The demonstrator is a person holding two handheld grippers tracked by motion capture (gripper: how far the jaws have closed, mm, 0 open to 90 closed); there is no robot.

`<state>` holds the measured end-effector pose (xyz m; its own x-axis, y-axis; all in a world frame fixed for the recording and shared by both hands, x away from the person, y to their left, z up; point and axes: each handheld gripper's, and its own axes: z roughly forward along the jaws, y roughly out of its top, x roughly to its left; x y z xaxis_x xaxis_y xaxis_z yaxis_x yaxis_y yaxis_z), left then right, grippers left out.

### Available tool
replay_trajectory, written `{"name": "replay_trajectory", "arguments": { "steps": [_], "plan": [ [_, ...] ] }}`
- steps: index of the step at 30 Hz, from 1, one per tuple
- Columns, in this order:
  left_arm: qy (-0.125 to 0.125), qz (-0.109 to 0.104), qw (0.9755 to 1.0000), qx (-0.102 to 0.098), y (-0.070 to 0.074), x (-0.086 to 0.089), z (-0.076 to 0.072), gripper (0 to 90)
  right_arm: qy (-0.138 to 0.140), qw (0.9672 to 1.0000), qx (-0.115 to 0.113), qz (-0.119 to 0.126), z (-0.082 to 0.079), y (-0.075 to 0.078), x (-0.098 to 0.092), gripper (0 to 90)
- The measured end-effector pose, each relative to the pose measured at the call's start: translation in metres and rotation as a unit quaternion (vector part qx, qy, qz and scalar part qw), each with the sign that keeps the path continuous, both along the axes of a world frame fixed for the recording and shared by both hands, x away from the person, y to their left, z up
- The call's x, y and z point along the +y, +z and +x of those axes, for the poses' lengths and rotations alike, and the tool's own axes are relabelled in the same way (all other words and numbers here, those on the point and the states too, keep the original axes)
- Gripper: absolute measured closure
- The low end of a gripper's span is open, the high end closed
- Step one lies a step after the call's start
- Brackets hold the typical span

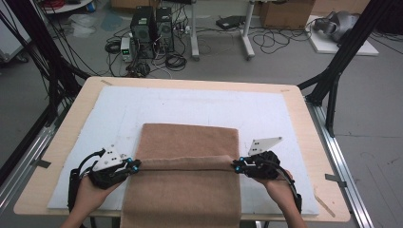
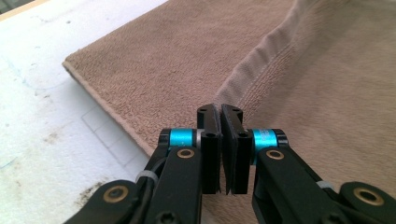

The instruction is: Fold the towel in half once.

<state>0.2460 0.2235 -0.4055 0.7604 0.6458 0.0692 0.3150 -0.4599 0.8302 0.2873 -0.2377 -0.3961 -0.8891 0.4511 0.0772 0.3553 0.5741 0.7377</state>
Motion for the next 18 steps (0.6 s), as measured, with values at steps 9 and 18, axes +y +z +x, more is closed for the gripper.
{"name": "replay_trajectory", "arguments": {
  "steps": [9,18],
  "plan": [
    [-0.008,-0.003,1.0,0.002,0.012,0.005,-0.018,86.0,0.009,0.9998,-0.012,0.01,-0.016,0.011,-0.002,83.1],
    [-0.037,-0.022,0.999,0.012,0.022,0.01,-0.027,70.0,0.012,0.9989,-0.013,0.045,-0.022,0.023,-0.007,63.8]
  ]
}}
